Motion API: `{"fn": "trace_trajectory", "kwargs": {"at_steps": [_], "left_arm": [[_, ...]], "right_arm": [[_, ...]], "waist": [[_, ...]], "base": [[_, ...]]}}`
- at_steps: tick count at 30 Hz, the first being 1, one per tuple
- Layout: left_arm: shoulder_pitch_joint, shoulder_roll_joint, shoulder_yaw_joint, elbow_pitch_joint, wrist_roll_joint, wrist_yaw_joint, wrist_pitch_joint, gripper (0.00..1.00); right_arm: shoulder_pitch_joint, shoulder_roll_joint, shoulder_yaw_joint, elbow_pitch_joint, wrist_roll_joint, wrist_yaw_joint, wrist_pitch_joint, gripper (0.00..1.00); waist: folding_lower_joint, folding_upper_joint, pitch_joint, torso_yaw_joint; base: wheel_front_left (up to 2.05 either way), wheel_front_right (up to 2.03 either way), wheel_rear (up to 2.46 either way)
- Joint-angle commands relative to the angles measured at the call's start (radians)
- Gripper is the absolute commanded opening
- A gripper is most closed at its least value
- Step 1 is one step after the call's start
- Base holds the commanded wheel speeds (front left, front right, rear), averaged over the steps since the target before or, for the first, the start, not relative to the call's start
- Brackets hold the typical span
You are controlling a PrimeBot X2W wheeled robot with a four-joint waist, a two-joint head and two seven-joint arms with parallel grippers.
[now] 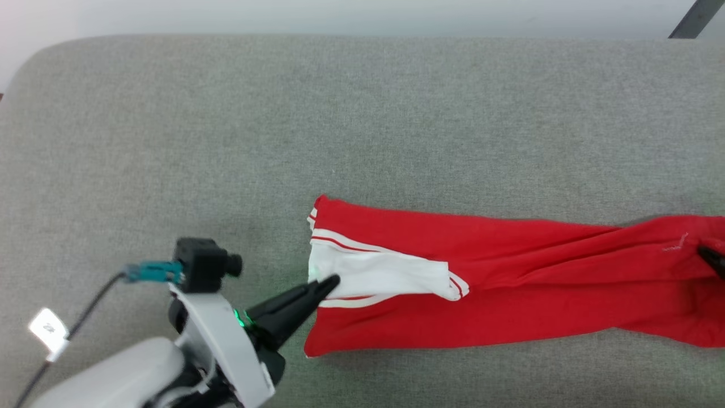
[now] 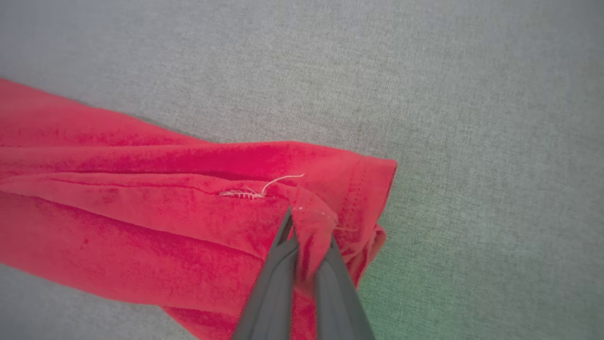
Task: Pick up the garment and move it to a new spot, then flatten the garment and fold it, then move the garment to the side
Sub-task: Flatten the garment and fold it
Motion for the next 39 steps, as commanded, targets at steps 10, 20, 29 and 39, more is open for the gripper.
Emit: {"fn": "trace_trajectory", "kwargs": {"at_steps": [10, 20, 29, 39], "left_arm": [[0.024, -0.14, -0.026, 0.245, 0.068, -0.011, -0.099, 0.0], [0.088, -0.224, 0.044, 0.36, 0.157, -0.009, -0.154, 1.0], [0.312, -0.369, 0.39, 0.275, 0.359, 0.036, -0.155, 1.0], [0.487, -0.559, 0.69, 0.294, 0.678, -0.003, -0.155, 1.0]], "right_arm": [[0.018, 0.129, -0.104, 0.089, -0.116, -0.002, -0.018, 0.0], [0.068, 0.18, -0.187, 0.08, -0.078, -0.002, -0.014, 1.0], [0.172, 0.146, -0.327, 0.075, 0.031, -0.002, 0.054, 1.0], [0.249, 0.162, -0.375, 0.14, 0.074, -0.001, 0.214, 1.0]], "waist": [[0.0, 0.0, 0.043, -0.01], [0.0, 0.0, 0.022, -0.024], [0.0, 0.0, -0.02, 0.038], [0.0, 0.0, -0.058, 0.13]], "base": [[0.0, 0.0, 0.0], [0.0, 0.0, 0.0], [0.0, 0.0, 0.0], [0.0, 0.0, 0.0]]}}
